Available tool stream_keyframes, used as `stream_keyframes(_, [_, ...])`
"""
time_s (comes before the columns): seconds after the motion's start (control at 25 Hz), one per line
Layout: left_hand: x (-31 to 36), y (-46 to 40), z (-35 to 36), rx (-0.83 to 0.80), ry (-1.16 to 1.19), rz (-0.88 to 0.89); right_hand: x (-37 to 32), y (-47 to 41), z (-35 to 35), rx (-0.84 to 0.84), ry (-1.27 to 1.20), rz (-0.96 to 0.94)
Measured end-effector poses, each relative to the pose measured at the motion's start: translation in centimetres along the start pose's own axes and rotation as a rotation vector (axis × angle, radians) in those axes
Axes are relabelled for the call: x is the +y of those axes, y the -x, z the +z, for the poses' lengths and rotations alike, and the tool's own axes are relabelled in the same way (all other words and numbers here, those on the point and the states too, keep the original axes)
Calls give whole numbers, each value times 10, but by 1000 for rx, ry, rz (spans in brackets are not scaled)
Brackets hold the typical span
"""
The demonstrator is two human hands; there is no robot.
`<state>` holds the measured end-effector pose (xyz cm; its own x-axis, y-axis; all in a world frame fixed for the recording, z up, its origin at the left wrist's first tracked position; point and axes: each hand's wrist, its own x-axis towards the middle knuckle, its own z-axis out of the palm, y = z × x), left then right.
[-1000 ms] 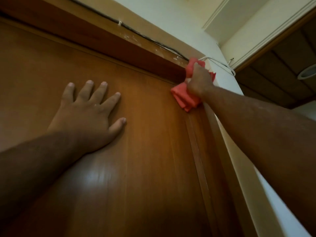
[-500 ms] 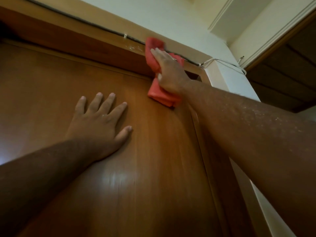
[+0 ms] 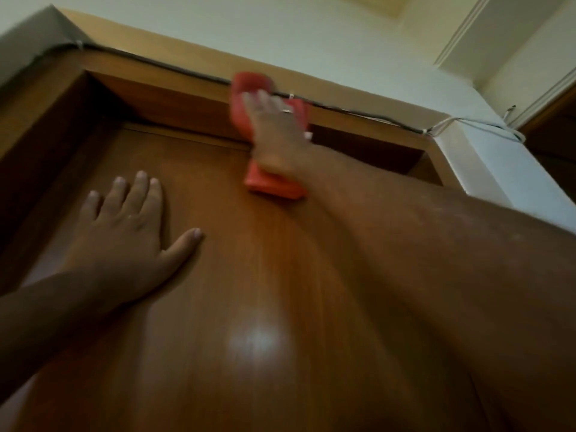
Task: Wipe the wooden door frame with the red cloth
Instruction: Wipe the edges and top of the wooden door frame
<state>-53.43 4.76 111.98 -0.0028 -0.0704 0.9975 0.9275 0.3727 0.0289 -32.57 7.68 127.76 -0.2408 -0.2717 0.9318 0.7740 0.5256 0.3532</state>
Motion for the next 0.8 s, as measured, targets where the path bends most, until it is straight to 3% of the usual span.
stream_keyframes(0.12, [-3,3,-11,-54,46,-5,-60,-10,25,29,11,-114])
stream_keyframes(0.24, [0,6,-14,-64,36,4,-21,9,22,86,105,-123])
stream_keyframes(0.32, [-2,5,-15,-85,41,21,25,27,12,171,162,7])
stream_keyframes(0.4, [-4,5,-15,-83,61,29,62,42,0,187,162,261])
stream_keyframes(0.52, [-3,5,-11,-43,67,37,51,33,-3,168,259,435])
stream_keyframes(0.6, [-3,4,-9,-42,68,41,1,9,1,218,261,247])
stream_keyframes(0.72, [-5,4,-7,-29,88,39,-75,-13,12,130,88,-139])
stream_keyframes(0.8, [-5,4,-7,-22,92,38,-81,-18,15,78,134,-205])
